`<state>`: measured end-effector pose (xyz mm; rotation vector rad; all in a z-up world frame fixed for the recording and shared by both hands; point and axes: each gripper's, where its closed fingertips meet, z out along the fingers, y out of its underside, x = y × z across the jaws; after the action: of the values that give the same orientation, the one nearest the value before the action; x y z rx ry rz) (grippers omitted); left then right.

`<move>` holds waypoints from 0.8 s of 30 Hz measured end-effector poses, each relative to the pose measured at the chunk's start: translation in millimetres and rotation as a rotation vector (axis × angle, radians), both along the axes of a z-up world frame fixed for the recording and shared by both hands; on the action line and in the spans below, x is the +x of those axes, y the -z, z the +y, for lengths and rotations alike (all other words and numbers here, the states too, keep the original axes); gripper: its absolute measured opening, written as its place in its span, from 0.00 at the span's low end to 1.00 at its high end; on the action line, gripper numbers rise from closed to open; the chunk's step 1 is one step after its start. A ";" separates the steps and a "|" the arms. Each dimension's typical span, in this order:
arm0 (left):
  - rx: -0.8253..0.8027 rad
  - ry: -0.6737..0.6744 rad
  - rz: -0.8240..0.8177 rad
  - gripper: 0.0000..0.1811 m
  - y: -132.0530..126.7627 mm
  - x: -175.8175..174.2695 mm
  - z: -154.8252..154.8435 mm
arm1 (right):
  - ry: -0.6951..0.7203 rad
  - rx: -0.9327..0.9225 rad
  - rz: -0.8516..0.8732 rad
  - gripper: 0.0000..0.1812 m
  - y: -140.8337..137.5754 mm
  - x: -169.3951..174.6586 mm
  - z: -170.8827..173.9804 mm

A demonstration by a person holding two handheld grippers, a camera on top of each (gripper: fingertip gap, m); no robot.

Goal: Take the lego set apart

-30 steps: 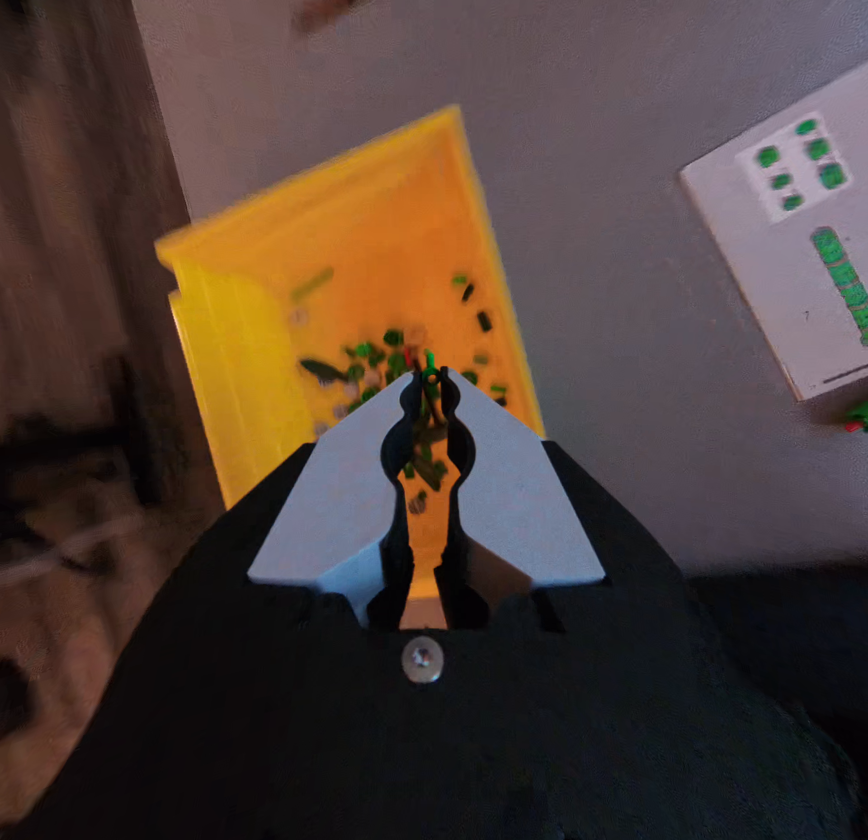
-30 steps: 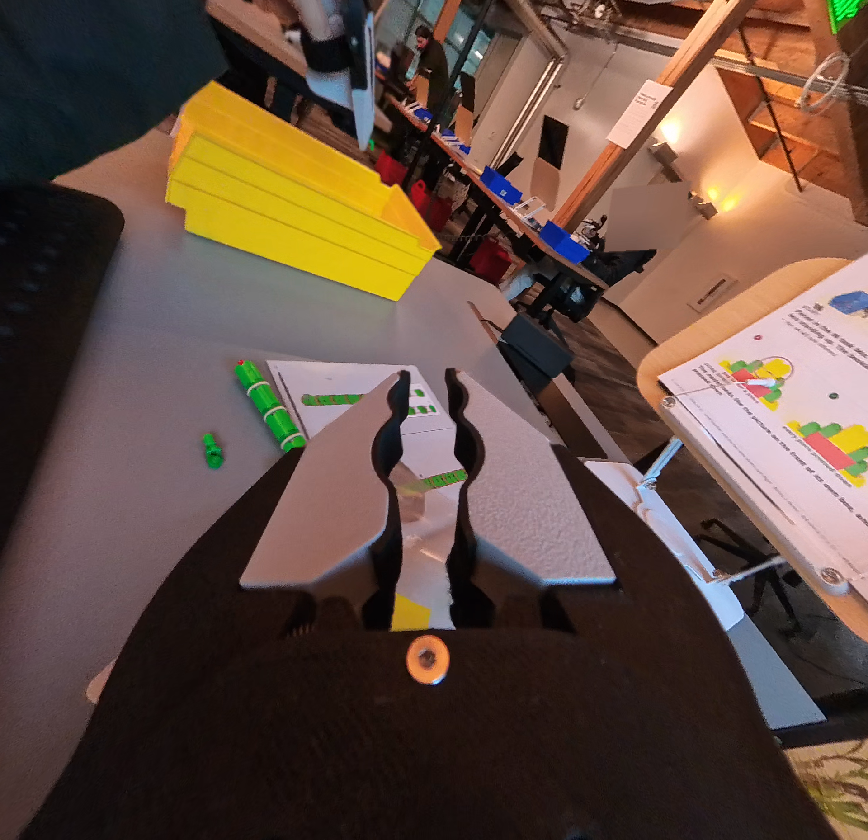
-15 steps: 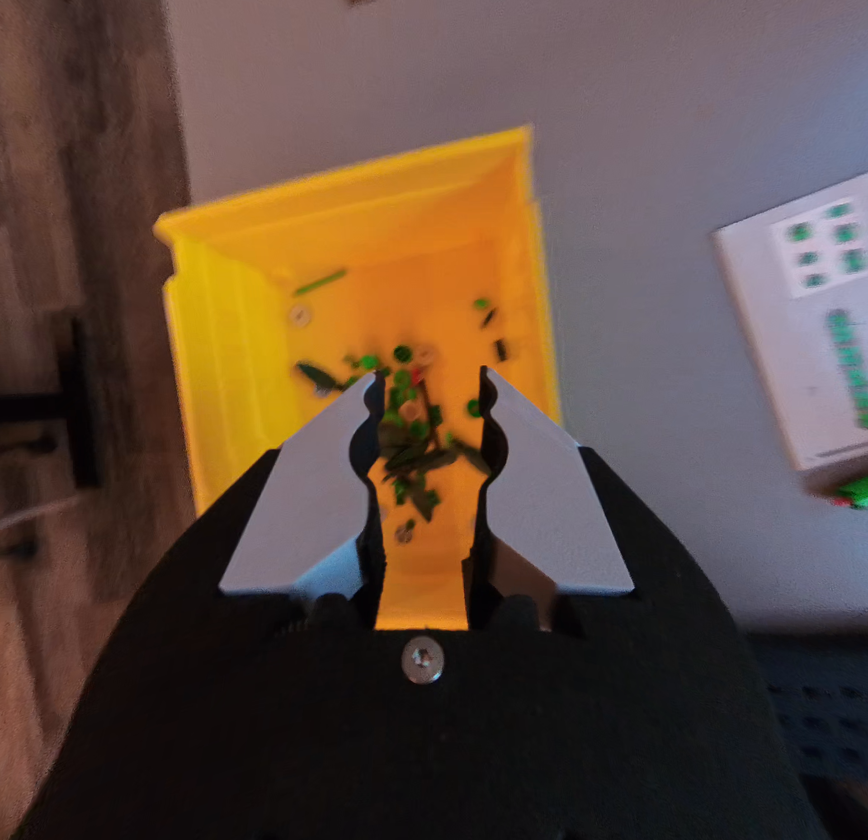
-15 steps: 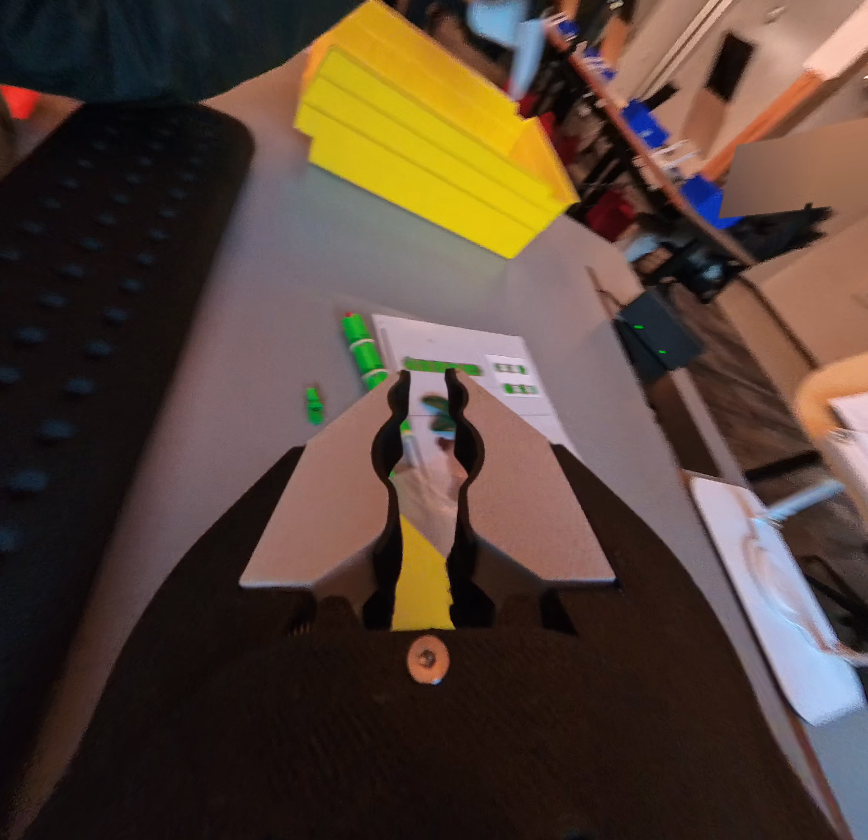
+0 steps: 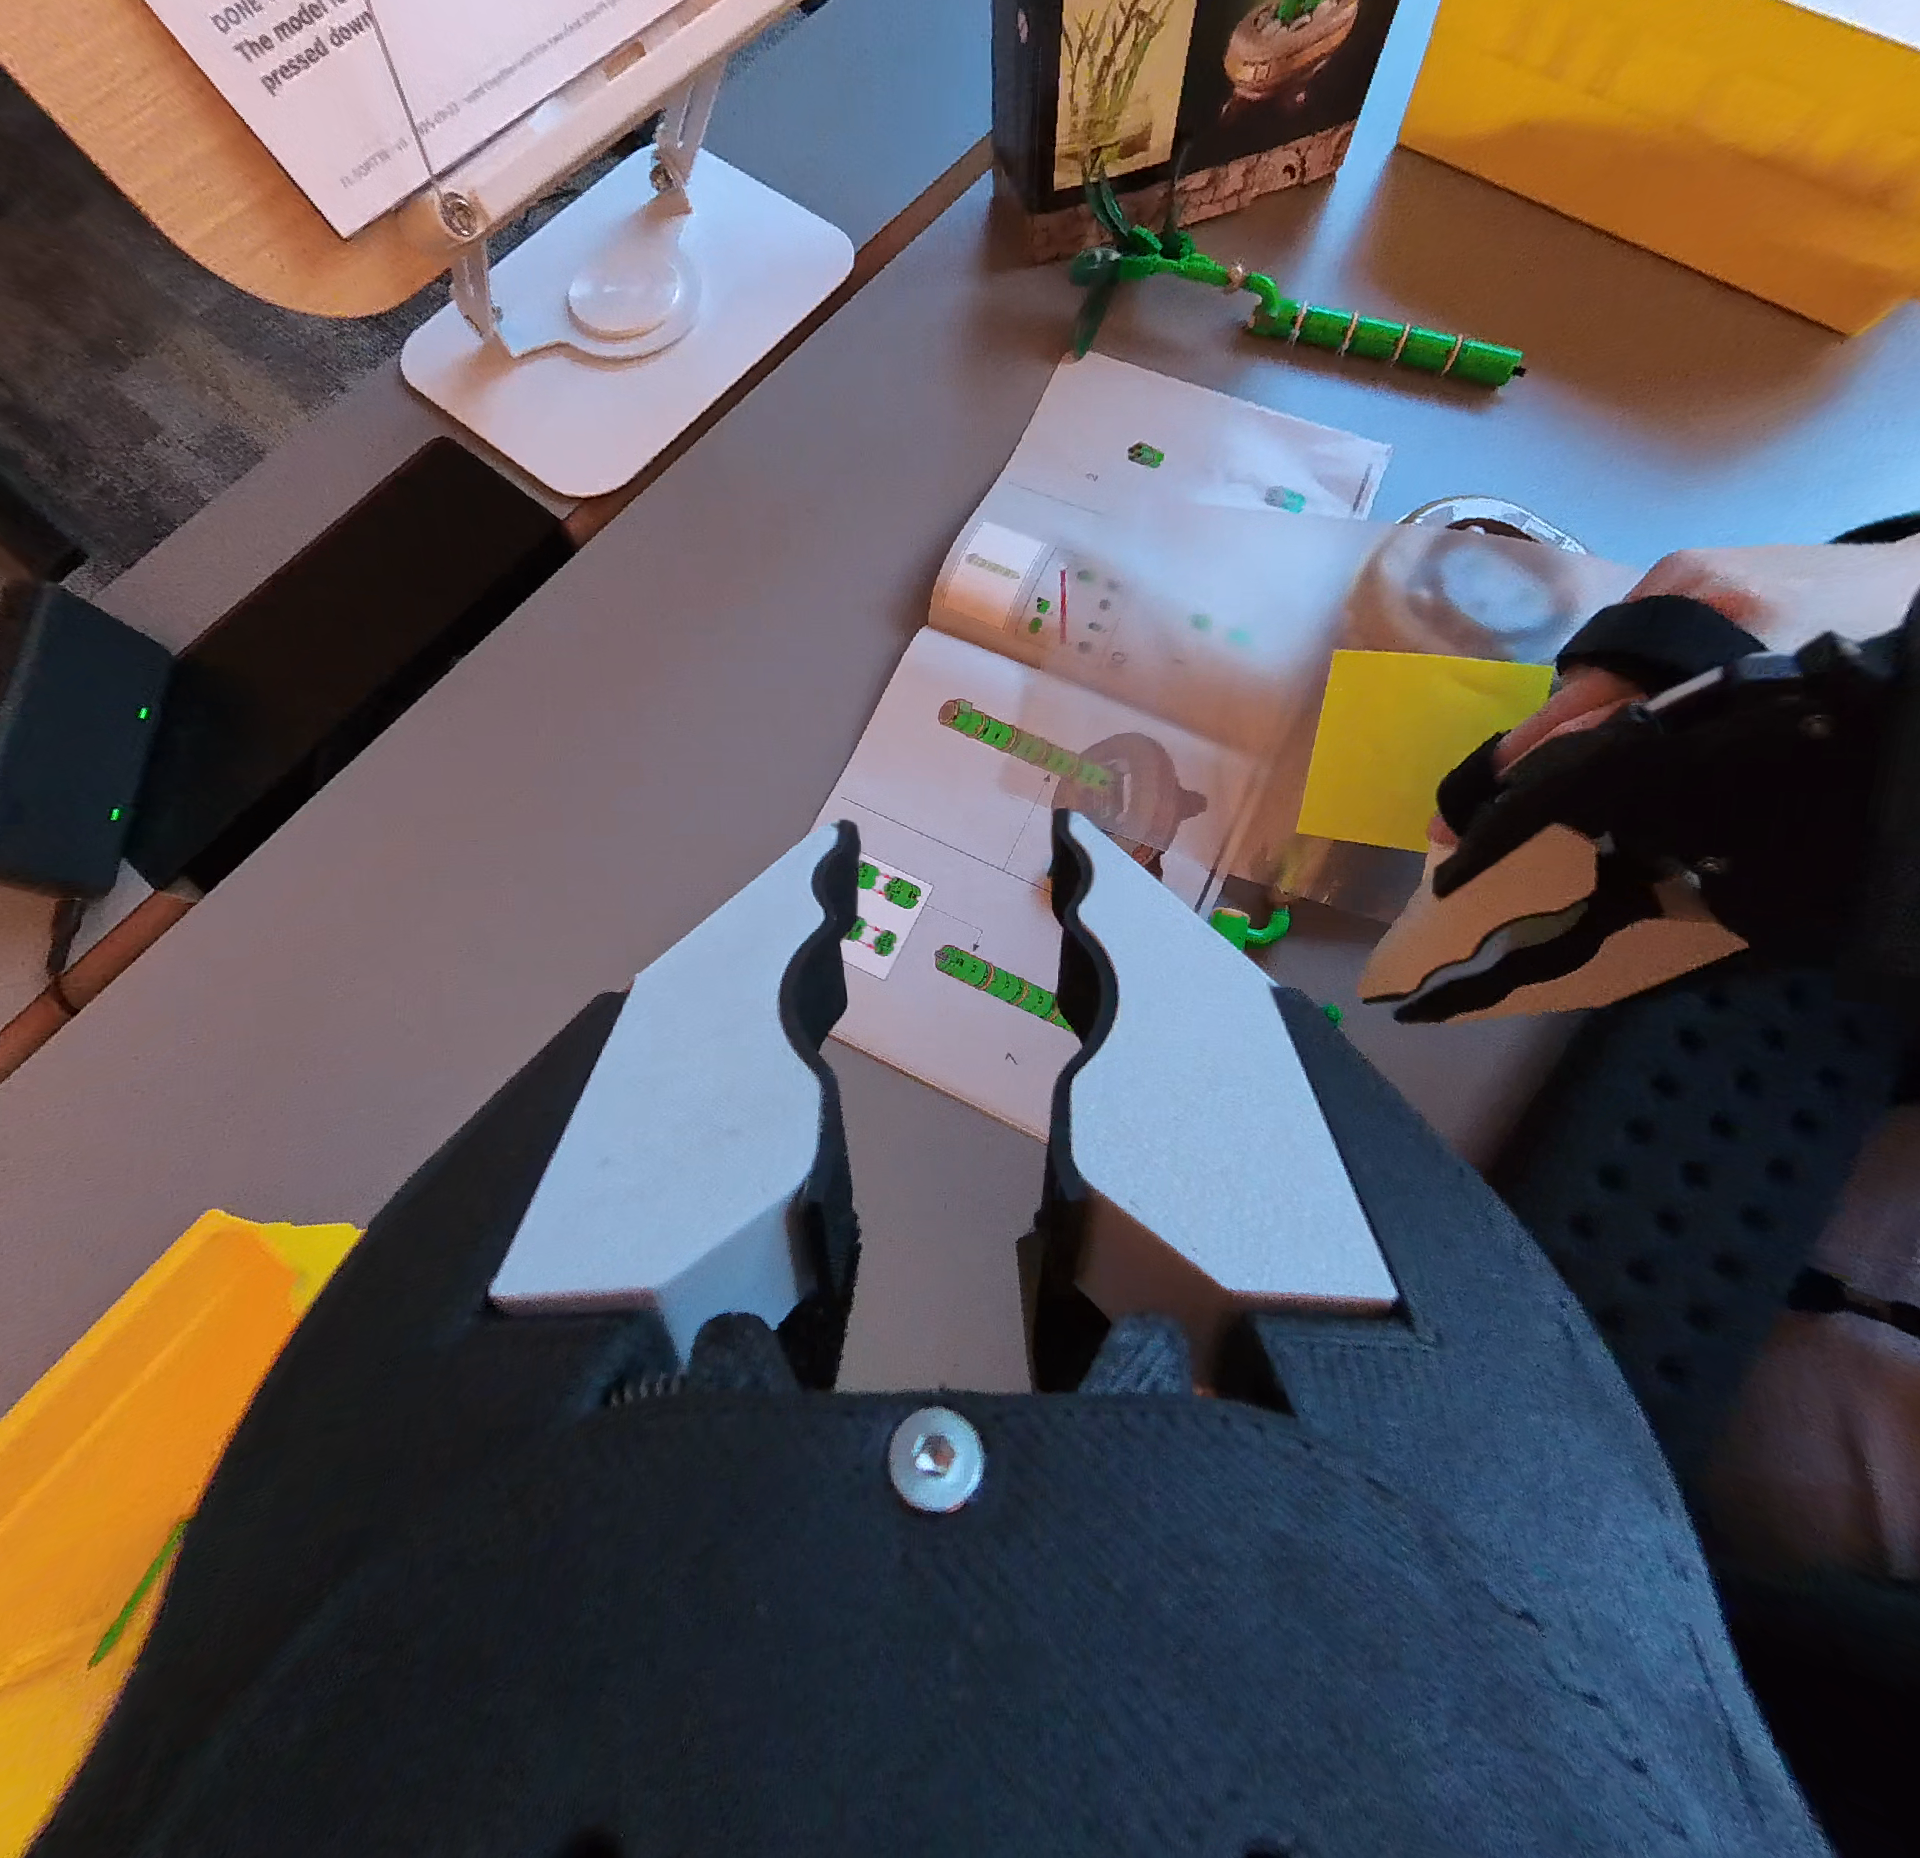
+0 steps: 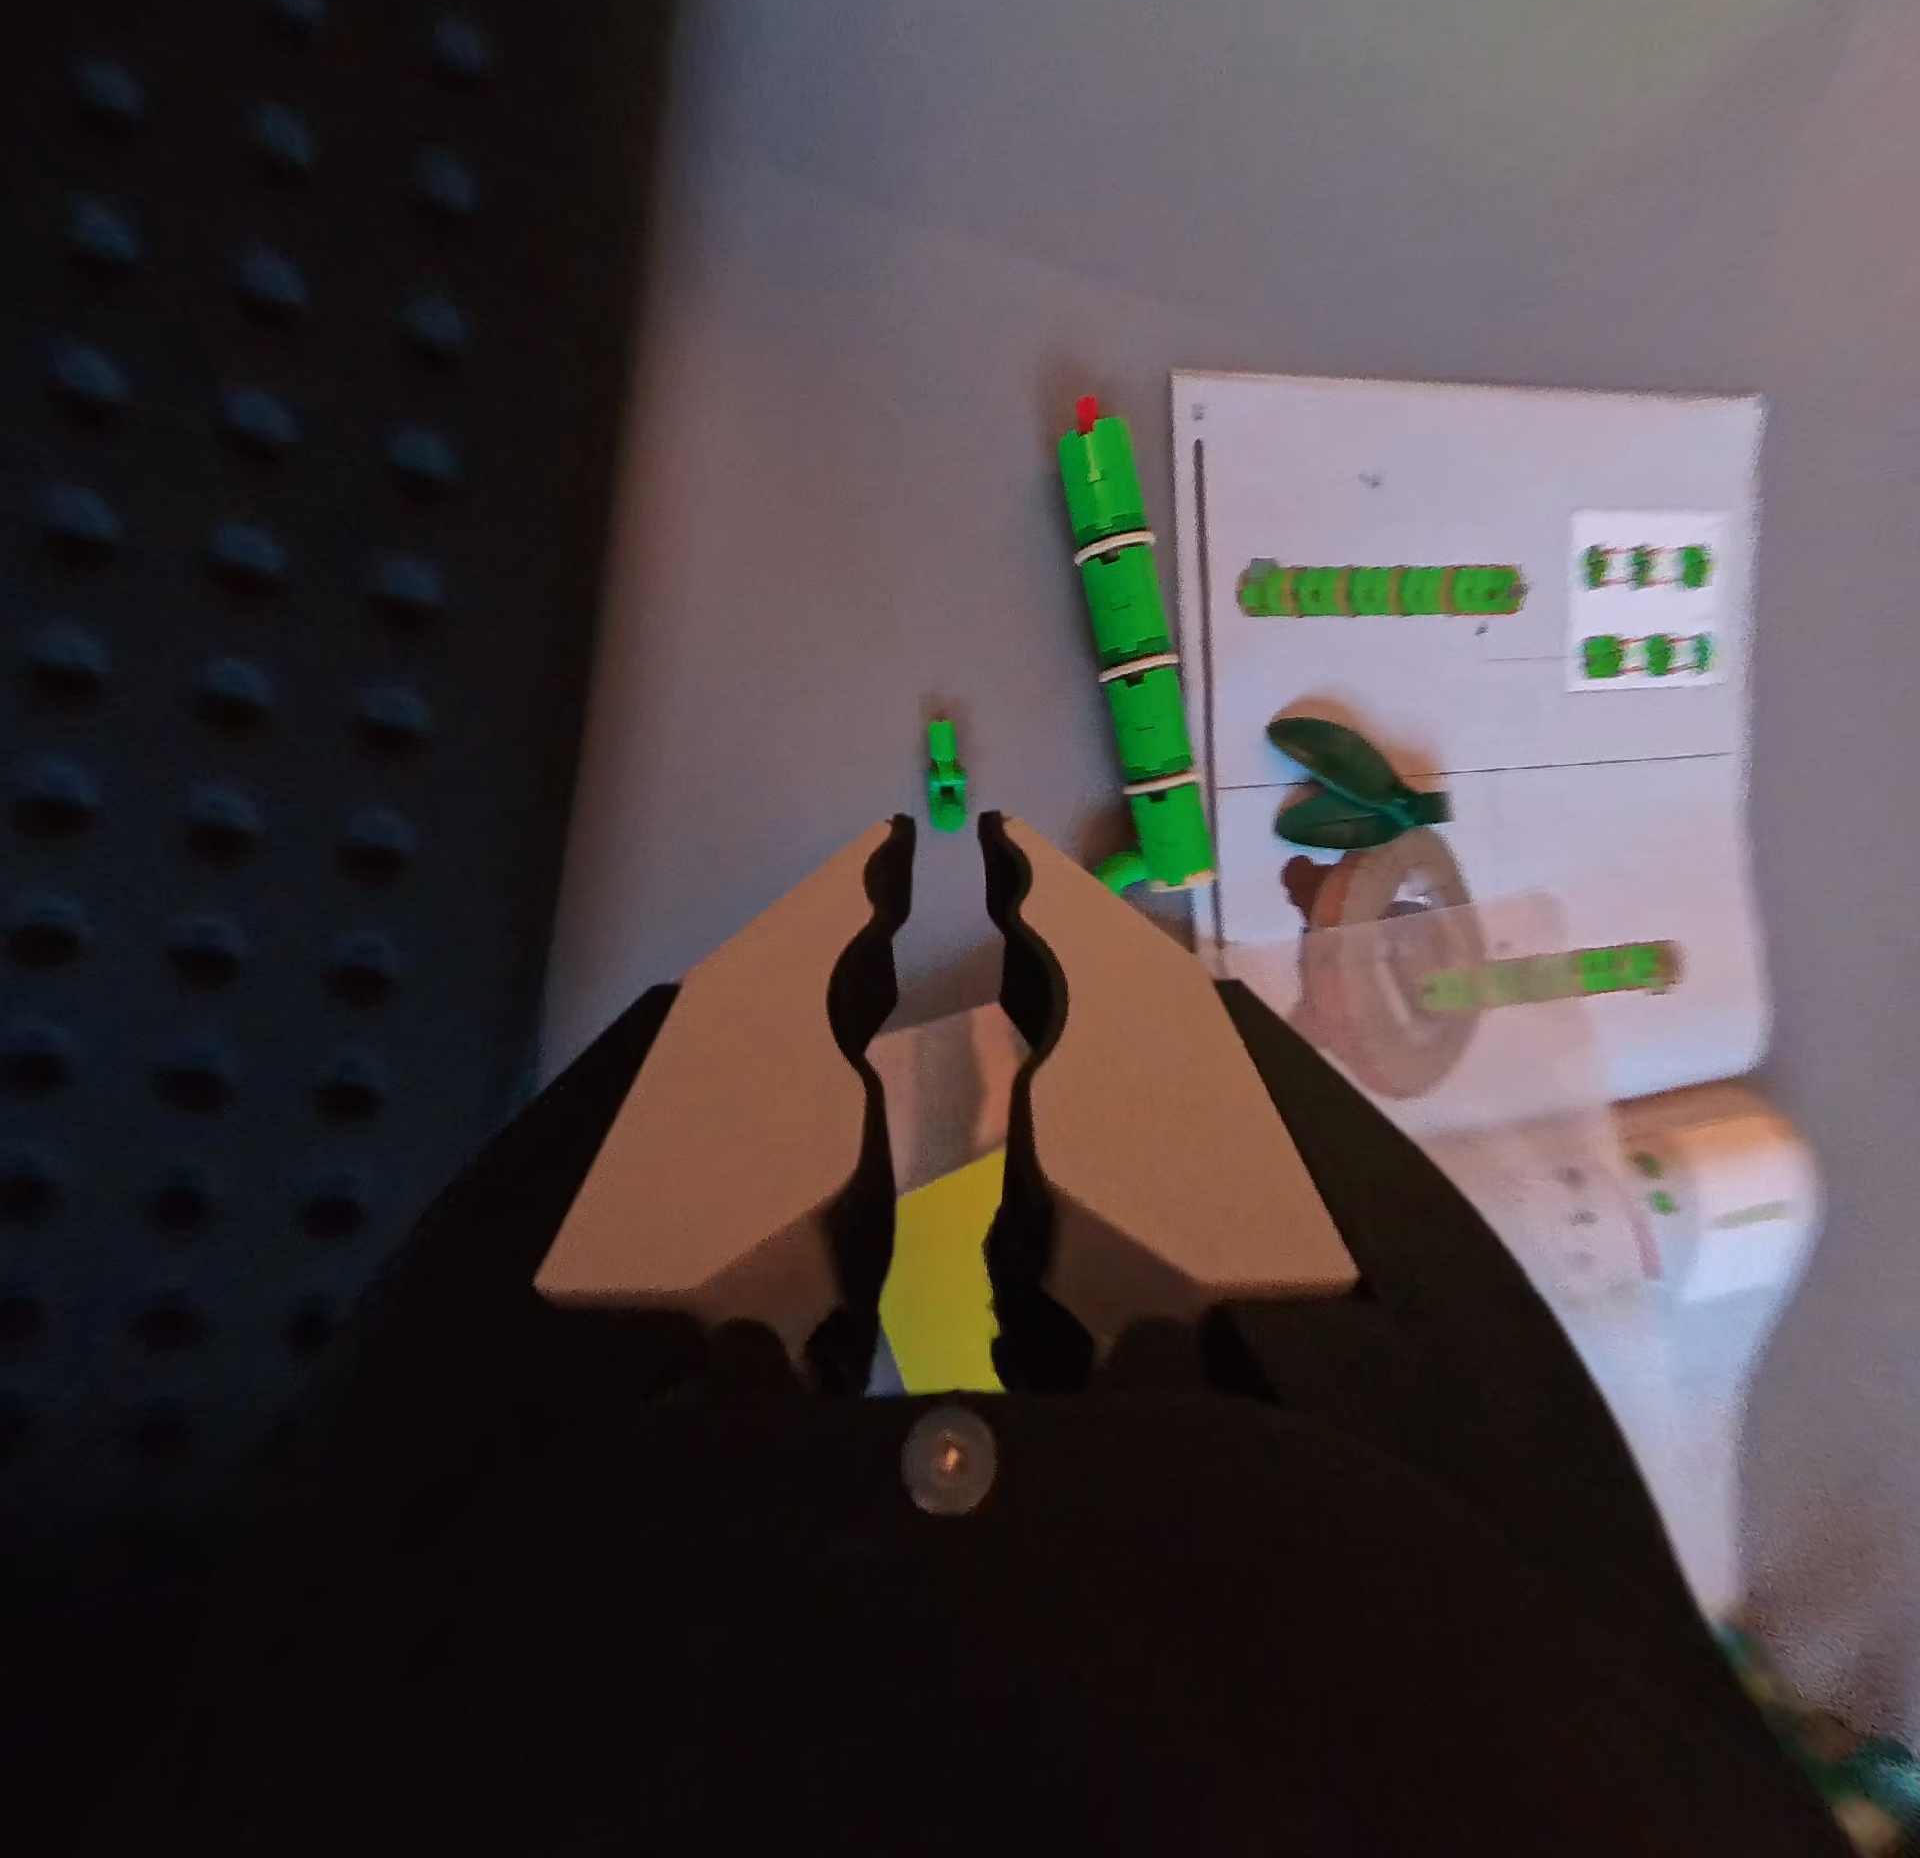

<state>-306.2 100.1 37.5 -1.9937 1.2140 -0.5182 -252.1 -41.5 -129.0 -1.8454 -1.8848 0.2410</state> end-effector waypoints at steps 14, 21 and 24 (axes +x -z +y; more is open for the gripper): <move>-0.020 0.005 -0.003 0.19 4.3 0.4 2.7 | 0.046 -0.133 -0.104 0.04 29.9 -5.8 4.0; -0.160 0.231 -0.146 0.18 5.8 43.6 -30.9 | 0.150 0.313 0.266 0.04 -75.3 34.2 53.9; -0.058 0.339 -0.159 0.21 15.1 79.9 -36.1 | 0.172 0.471 0.421 0.04 -115.4 62.6 61.7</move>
<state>-226.3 64.0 22.4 -1.7614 1.4561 -0.8708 -189.5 20.2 -13.6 -1.4831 -1.3471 0.1022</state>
